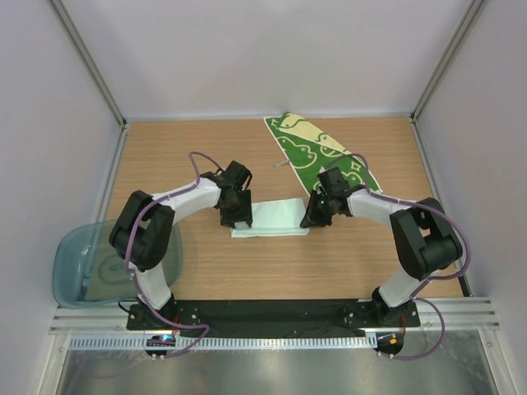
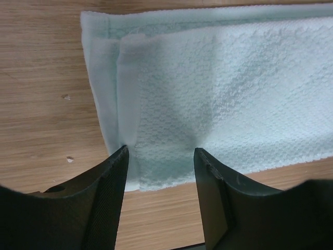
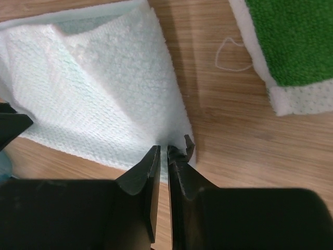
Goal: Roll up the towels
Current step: Fold the towel
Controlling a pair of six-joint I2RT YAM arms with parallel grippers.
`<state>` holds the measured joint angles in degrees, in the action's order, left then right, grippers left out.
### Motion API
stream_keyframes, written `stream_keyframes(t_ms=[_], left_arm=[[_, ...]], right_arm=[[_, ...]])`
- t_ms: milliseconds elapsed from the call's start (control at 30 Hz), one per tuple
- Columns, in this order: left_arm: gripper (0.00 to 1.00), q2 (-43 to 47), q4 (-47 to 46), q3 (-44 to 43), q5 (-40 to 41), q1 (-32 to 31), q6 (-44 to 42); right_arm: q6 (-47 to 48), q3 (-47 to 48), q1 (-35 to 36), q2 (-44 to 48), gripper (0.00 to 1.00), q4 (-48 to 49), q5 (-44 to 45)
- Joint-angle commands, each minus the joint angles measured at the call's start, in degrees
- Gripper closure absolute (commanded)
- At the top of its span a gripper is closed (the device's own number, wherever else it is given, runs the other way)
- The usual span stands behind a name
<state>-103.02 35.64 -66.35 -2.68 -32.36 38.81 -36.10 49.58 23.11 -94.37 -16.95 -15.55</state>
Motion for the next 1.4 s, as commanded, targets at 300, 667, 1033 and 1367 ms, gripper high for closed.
stream_keyframes(t_ms=[300,667,1033,1367], left_arm=[[0.41,4.8,11.1,-8.8,15.1,-1.2,-3.9],[0.42,6.7,8.0,-6.1,9.6,-2.2,-1.9],[0.45,2.4,-1.0,5.4,8.2,-2.1,0.0],[0.46,0.5,-2.6,7.6,9.7,-1.9,-0.3]], right_arm=[[3.2,11.6,-0.8,8.0,0.78,-11.6,-2.5],[1.3,15.5,-1.1,-7.7,0.83,0.9,-12.7],[2.9,9.7,-5.5,-12.9,0.86,4.4,-13.5],[6.2,9.1,-6.8,-10.6,0.86,-1.0,-8.3]])
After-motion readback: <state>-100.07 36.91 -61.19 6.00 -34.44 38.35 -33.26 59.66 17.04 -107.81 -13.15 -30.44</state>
